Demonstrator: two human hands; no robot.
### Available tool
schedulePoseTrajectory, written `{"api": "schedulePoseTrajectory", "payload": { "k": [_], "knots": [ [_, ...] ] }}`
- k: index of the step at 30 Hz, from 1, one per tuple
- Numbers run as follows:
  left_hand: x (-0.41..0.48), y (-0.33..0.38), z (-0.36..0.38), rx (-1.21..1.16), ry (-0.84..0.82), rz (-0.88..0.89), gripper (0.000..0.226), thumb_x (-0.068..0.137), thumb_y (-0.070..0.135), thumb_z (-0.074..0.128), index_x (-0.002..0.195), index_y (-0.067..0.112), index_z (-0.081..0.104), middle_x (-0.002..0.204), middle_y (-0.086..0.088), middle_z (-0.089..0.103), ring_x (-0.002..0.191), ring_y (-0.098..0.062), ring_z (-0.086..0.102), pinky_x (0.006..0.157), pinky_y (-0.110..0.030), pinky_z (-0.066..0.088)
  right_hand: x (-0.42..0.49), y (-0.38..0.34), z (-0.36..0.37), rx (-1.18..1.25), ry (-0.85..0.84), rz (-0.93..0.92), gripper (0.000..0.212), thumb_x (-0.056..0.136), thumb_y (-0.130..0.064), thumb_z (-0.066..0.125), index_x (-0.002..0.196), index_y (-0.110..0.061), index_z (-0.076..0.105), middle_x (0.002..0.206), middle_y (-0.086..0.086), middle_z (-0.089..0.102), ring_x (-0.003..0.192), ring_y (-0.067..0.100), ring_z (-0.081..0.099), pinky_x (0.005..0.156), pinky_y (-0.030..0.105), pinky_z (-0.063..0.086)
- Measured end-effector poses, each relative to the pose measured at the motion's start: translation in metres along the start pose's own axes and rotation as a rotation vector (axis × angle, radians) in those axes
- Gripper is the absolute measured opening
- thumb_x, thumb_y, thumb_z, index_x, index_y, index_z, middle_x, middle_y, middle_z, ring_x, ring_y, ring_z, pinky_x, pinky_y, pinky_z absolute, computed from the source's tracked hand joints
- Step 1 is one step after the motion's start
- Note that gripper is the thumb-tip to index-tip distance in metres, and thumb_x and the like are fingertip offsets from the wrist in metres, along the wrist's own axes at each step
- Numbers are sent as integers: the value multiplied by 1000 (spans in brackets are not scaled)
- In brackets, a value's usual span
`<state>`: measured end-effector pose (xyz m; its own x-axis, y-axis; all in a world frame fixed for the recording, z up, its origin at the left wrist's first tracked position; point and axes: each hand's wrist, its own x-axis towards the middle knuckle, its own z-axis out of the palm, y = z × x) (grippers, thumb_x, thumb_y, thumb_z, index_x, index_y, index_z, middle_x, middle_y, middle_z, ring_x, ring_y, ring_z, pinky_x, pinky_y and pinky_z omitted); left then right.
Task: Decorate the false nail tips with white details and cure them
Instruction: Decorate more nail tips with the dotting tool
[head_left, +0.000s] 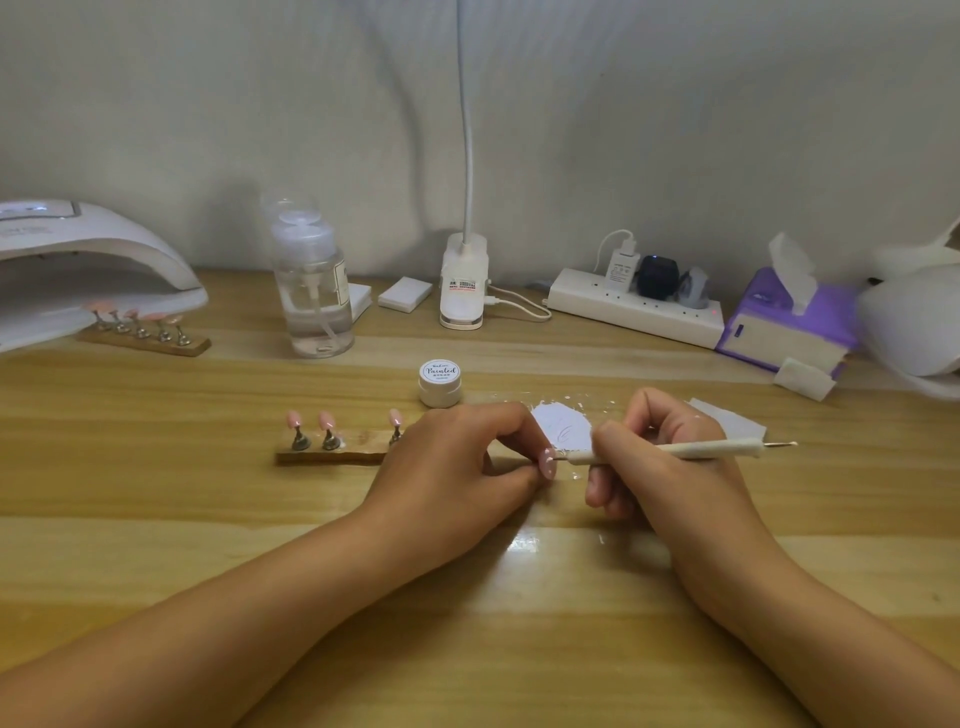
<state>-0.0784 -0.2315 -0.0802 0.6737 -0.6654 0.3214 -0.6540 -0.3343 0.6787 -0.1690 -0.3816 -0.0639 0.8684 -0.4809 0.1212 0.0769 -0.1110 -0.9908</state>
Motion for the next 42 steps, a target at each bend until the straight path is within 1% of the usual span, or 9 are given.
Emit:
{"api": "schedulePoseTrajectory", "payload": {
  "k": [6,9,12,14,18,23,26,32,42],
  "knots": [
    [0,1,0,-19,-8,-14,16,84,23,71,79,37,67,80,32,65,51,2,51,55,-24,30,-1,-1,0,78,52,-31,27,83,-2,59,64,-13,43,45,9,57,39,11,44,38,18,37],
    [0,2,-1,-27,-19,-21,15,84,23,70,80,37,67,88,30,67,50,2,51,57,-24,32,0,-6,-4,174,160,-120,27,91,-13,65,71,-17,47,44,-2,49,37,6,40,36,15,32],
    [0,2,-1,-29,-23,-23,13,84,24,69,80,36,67,92,29,68,50,0,51,58,-24,31,4,-11,-13,58,195,-208,23,89,-31,68,84,-14,54,49,-3,56,41,4,45,39,14,36],
    [-1,3,-2,-32,-25,-22,14,84,23,69,79,37,67,91,28,68,51,0,52,58,-24,31,9,-8,-17,-88,155,-168,26,90,-36,68,86,-11,60,57,2,66,43,7,49,41,14,37],
    [-1,4,-2,-30,-24,-22,15,84,23,69,79,37,67,90,28,68,52,2,52,57,-24,32,17,3,-21,-310,125,-44,13,92,-20,63,89,-12,53,63,1,73,40,9,50,42,16,39],
    [-1,4,-2,-18,-33,-26,14,84,25,68,79,39,66,92,27,67,51,1,52,57,-24,32,19,7,-23,-369,69,-9,24,90,-28,65,78,-14,50,63,1,73,44,8,55,46,22,41],
    [-1,4,-2,-14,-34,-27,15,85,25,68,79,39,66,93,27,68,51,1,52,58,-25,33,21,8,-23,-350,72,12,24,89,-20,66,73,-13,49,58,5,70,41,7,52,42,17,39],
    [-2,5,-3,-30,-41,-31,11,83,27,66,80,38,66,93,27,67,50,-1,52,59,-25,33,20,7,-22,-411,51,14,24,91,-27,66,77,-13,52,61,0,72,45,-2,52,59,26,37],
    [-1,5,-2,-29,-24,-25,13,83,26,67,80,39,67,91,28,67,52,1,52,58,-22,32,18,4,-22,-414,67,-6,24,91,-27,65,75,-14,53,62,0,73,44,-2,53,58,27,36]
  ]
}}
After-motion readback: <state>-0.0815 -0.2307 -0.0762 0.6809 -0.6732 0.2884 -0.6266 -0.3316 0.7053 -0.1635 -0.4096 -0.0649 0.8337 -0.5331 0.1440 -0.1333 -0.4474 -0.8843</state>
